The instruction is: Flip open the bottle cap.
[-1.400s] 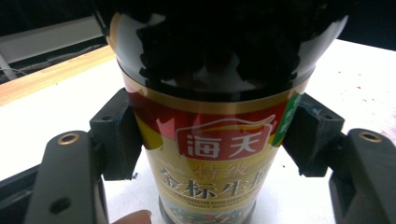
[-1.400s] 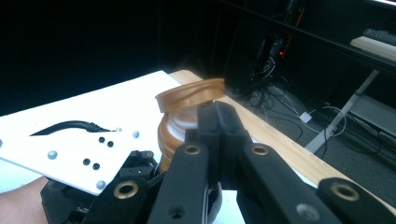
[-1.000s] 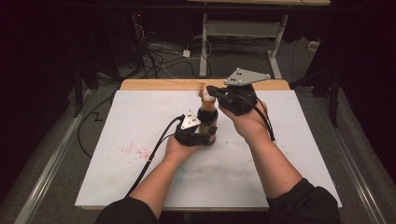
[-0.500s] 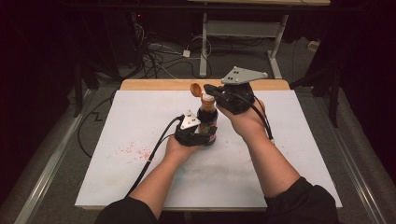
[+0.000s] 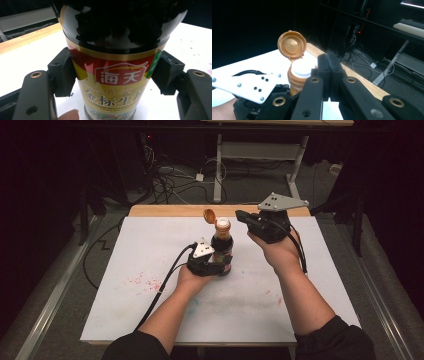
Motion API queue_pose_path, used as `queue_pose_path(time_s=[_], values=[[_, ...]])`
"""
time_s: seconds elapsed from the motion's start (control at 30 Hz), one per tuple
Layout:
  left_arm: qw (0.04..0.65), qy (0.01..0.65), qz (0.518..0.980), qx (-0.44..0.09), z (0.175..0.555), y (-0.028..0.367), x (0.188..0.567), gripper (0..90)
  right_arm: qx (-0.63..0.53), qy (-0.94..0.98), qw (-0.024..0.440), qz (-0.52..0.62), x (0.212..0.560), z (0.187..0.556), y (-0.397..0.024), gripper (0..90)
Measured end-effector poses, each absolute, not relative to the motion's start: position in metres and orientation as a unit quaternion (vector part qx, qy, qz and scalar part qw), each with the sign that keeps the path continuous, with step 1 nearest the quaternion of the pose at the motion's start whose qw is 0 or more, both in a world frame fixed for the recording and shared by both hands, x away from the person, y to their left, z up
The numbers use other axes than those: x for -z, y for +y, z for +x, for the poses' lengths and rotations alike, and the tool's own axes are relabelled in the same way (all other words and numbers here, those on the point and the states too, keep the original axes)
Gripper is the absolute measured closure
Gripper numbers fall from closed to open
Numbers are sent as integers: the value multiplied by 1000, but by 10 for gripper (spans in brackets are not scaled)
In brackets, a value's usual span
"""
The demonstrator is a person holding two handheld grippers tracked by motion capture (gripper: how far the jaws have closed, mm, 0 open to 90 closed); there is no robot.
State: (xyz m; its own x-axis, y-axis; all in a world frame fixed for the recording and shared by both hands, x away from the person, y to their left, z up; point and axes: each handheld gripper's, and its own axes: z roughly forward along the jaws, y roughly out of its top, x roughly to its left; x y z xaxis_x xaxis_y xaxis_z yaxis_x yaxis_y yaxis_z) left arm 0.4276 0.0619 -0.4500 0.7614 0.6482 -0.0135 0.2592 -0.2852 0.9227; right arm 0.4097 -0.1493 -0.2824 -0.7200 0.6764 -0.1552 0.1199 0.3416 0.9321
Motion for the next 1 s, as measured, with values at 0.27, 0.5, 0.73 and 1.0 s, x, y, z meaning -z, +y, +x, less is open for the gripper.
queue_pose_path(time_s=[0.27,0.5,0.73,1.0], values=[[524,291,779,-185,428,62,450,277,-521,766,258,274,290,416,-158,764],[524,295,779,-180,429,62,450,271,-532,767,249,258,297,417,-161,500],[523,299,783,-152,431,69,448,134,-541,757,242,276,305,424,-161,3],[521,291,792,-132,429,74,445,0,-537,752,257,282,310,423,-164,3]])
